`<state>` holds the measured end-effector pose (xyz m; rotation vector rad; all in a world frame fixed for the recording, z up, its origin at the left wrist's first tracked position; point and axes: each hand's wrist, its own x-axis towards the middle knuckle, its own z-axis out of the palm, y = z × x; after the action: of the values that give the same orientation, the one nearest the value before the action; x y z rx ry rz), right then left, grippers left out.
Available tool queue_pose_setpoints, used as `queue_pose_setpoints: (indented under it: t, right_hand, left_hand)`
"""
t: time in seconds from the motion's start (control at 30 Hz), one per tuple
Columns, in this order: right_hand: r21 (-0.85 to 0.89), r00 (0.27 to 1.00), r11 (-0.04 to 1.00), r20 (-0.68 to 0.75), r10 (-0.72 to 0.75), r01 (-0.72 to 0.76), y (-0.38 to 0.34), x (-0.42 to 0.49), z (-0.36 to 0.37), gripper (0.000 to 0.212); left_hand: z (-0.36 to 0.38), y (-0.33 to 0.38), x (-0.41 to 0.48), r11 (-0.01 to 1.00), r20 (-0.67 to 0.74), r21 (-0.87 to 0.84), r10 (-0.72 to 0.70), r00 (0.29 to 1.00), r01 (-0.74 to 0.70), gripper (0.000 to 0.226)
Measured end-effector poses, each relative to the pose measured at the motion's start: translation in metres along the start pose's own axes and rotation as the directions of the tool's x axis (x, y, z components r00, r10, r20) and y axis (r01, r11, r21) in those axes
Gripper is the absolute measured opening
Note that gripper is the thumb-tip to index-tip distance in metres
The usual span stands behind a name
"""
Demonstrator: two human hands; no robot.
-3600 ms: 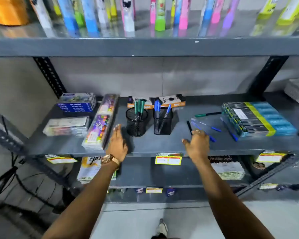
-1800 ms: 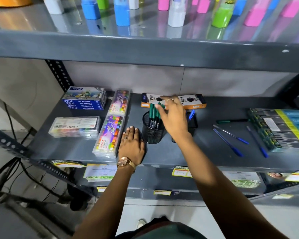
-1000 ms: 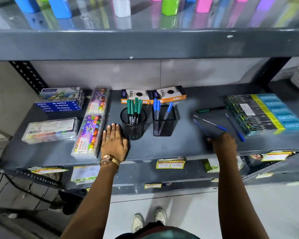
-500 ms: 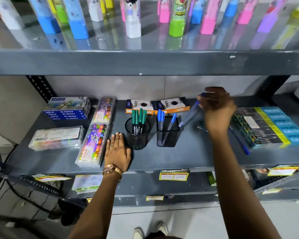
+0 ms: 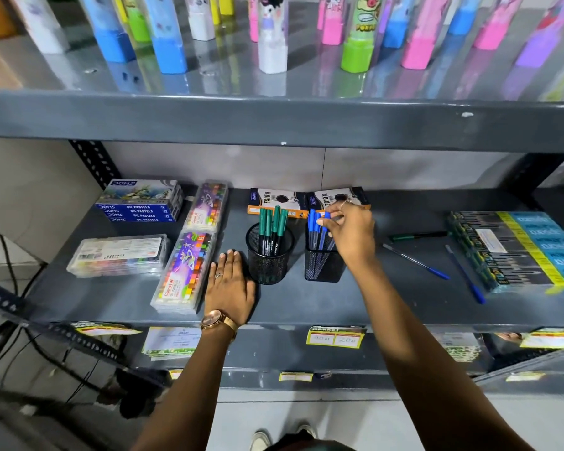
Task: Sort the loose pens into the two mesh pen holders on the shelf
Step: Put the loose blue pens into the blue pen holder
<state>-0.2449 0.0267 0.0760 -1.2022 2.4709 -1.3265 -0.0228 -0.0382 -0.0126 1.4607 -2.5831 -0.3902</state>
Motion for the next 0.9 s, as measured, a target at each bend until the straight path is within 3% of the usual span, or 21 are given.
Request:
queue_pose_setpoints:
  t: [0.23, 0.33, 0.4, 0.47, 0.63, 0.9]
  right_hand:
    - [-0.223, 0.998, 0.973, 0.040, -0.054, 0.061, -0.006, 0.000, -0.008, 0.027]
    - [-0.160, 0.993, 0.986, -0.097, -0.069, 0.053, 0.003, -0.005, -0.021, 0.029]
    - [-0.149, 0.977, 0.988, -0.214, 0.015, -0.048, 0.019, -0.008, -0.035, 0.027]
    - [-0.272, 0.957, 0.940, -0.257, 0.134, -0.205, 0.039, -0.010, -0.049, 0.031]
    - [-0.576, 0.921, 0.727, -0.130, 0.368, -0.372, 0.086, -0.016, -0.077, 0.031]
    - [-0.605, 0.801, 0.583, -0.165, 0.576, -0.543, 0.113, -0.022, -0.102, 0.039]
  left_hand:
    - [0.001, 0.001, 0.000, 1.000, -0.022, -0.013, -0.001, 1.000, 0.001, 0.073]
    - [0.001, 0.001, 0.000, 1.000, -0.024, -0.023, -0.003, 1.000, 0.003, 0.073]
    - [0.000, 0.001, 0.000, 1.000, -0.021, -0.017, -0.003, 1.000, 0.003, 0.074]
    - [0.001, 0.001, 0.000, 1.000, -0.019, -0.013, -0.001, 1.000, 0.001, 0.074]
    - [0.002, 0.000, 0.000, 1.000, -0.023, -0.016, 0.001, 1.000, -0.001, 0.074]
    - [0.000, 0.001, -0.001, 1.000, -0.013, -0.022, 0.003, 1.000, -0.003, 0.074]
